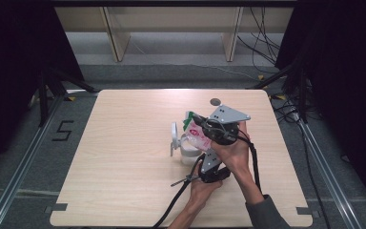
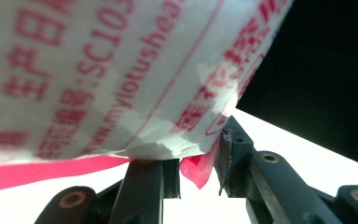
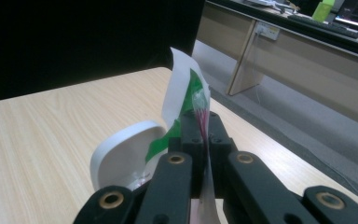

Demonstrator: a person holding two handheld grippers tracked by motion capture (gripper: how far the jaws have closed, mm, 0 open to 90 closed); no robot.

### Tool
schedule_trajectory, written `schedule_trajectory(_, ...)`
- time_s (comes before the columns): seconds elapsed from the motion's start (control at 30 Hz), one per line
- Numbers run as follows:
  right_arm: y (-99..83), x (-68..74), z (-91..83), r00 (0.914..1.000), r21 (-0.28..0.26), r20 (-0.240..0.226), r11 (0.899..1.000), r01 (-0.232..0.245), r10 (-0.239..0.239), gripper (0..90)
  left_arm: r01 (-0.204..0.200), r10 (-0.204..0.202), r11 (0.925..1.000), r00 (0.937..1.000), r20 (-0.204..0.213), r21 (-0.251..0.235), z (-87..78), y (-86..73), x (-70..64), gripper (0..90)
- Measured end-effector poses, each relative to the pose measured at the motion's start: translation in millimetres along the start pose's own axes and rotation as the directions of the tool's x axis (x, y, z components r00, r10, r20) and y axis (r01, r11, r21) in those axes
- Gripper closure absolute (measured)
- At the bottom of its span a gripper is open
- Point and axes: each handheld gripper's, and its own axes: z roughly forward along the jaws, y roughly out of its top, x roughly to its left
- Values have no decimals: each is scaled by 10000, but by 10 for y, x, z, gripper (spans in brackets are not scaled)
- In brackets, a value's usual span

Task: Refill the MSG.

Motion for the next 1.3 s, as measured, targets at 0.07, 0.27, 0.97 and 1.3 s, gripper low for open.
schedule_trajectory(0.07, -13, -27, -52, 9999, -109, 19, 9998, 158, -157, 900, 1, -1, 10000, 10000, 74, 70, -2, -14, -5, 718)
schedule_trajectory(0.27, -62, -100, -217, 9994, -107, -60, 9994, -335, 335, 900, -211, 207, 9990, 9997, 101, 395, -22, -40, -18, 697)
schedule_trajectory(0.97, -217, -177, -602, 9983, -797, -17, 9951, -578, 578, 900, -652, 587, 9892, 9969, 525, 1315, -206, -88, -88, 618)
schedule_trajectory(1.3, -264, -202, -795, 9964, -1213, -220, 9891, -840, 820, 900, -721, 683, 9820, 9973, 278, 1748, -340, -25, -89, 542)
